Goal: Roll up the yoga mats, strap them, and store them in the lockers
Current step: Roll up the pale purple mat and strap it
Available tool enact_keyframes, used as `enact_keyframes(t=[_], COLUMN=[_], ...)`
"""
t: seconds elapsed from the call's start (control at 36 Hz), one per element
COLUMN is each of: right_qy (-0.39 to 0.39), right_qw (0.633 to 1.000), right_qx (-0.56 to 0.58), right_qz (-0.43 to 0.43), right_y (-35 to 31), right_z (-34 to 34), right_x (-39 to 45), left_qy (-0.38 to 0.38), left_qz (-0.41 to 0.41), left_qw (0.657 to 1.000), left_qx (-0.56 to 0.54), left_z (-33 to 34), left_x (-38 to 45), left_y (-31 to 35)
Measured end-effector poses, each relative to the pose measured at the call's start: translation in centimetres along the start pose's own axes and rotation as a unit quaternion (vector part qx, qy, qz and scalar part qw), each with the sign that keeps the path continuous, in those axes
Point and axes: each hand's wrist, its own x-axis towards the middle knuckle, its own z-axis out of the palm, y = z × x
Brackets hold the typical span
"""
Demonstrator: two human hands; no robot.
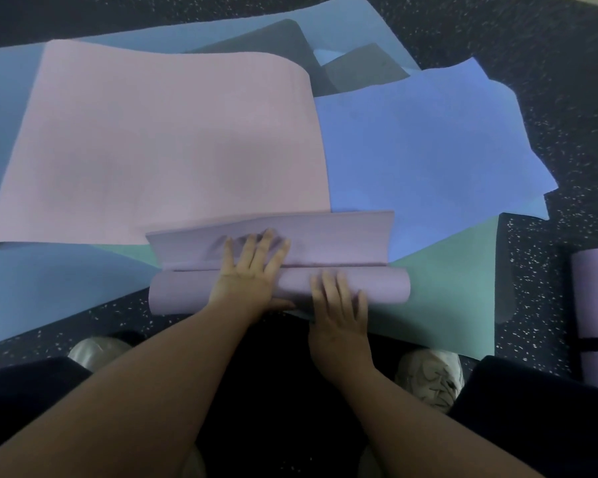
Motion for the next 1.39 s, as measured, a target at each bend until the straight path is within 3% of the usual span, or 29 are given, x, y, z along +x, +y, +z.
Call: enact_keyframes(t=[0.39, 0.53, 0.69, 0.89, 1.17, 1.33, 1.39], right_qy=[-0.06, -0.117, -0.133, -0.147, -0.184, -0.2, -0.206], right_qw=[0.997, 0.993, 0.991, 0.989, 0.983, 0.98, 0.978], right_qx=[-0.004, 0.016, 0.023, 0.001, -0.004, 0.012, 0.013], right_qz=[0.048, 0.007, 0.013, 0.023, 0.016, -0.016, -0.025], right_y=[-0.1, 0.6, 0.7, 0.7, 0.7, 1.2, 1.3], right_z=[0.2, -1.4, -3.5, -4.4, -6.1, -6.8, -7.1], right_x=[4.2, 6.1, 9.0, 11.4, 15.0, 16.5, 16.9], left_qy=[0.151, 0.18, 0.122, 0.067, -0.096, -0.108, -0.151], left_qz=[-0.016, -0.042, -0.094, -0.05, -0.088, -0.074, -0.078], left_qw=[0.988, 0.983, 0.987, 0.996, 0.991, 0.991, 0.984], left_qx=[0.029, -0.001, -0.049, -0.042, -0.006, -0.025, -0.049], left_z=[-0.4, -1.4, -1.9, -1.9, -3.8, -4.4, -4.9], left_x=[1.7, 2.7, 2.8, 1.6, 3.8, 6.0, 7.1], left_y=[-0.6, -0.7, -0.7, -1.0, -1.7, -2.9, -3.4])
